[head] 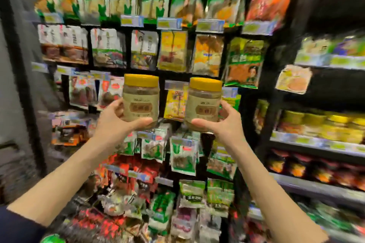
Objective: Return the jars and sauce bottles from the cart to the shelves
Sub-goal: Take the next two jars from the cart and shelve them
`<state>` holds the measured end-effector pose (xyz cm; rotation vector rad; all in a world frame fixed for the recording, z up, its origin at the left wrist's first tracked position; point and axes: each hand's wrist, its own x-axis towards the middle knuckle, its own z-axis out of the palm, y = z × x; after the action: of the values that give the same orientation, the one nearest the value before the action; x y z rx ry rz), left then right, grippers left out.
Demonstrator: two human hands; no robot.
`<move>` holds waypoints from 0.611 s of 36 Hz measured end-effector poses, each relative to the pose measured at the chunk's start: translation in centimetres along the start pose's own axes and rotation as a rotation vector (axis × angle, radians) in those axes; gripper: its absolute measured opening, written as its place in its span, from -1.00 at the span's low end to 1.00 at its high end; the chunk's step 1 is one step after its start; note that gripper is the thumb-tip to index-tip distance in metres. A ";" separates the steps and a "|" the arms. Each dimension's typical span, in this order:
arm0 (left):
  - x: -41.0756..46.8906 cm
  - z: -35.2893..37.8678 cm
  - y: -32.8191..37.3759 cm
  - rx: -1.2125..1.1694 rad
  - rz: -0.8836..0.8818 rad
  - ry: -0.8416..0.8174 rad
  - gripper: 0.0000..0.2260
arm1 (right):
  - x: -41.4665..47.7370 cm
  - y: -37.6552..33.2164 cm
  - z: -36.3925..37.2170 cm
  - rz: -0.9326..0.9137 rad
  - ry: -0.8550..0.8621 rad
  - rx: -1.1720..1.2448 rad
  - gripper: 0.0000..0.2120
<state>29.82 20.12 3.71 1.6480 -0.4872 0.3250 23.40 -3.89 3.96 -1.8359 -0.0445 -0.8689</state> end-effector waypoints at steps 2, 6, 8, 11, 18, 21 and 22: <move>-0.2 2.7 0.8 -0.034 0.003 -0.058 -0.37 | -1.1 -0.2 -3.0 0.017 0.070 -0.044 -0.34; -0.8 8.4 2.8 -0.146 -0.006 -0.198 -0.29 | -3.2 -0.6 -9.3 0.044 0.177 -0.119 -0.43; -1.4 11.4 3.8 -0.192 -0.015 -0.269 -0.24 | -4.5 -1.1 -12.3 0.048 0.228 -0.145 -0.41; -2.4 16.0 5.3 -0.231 -0.009 -0.364 -0.36 | -6.5 -1.8 -16.9 0.047 0.307 -0.183 -0.46; -6.1 25.9 9.1 -0.303 0.036 -0.506 -0.33 | -11.3 -3.0 -27.4 0.096 0.489 -0.315 -0.40; -8.3 29.6 10.7 -0.332 0.052 -0.555 -0.36 | -13.3 -3.7 -31.4 0.122 0.547 -0.339 -0.38; -9.0 30.8 11.2 -0.335 0.056 -0.568 -0.35 | -13.9 -3.9 -32.6 0.122 0.562 -0.348 -0.40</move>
<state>14.42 -10.16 4.85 1.3844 -0.9596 -0.1909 -6.01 -24.07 4.96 -1.8167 0.5981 -1.3370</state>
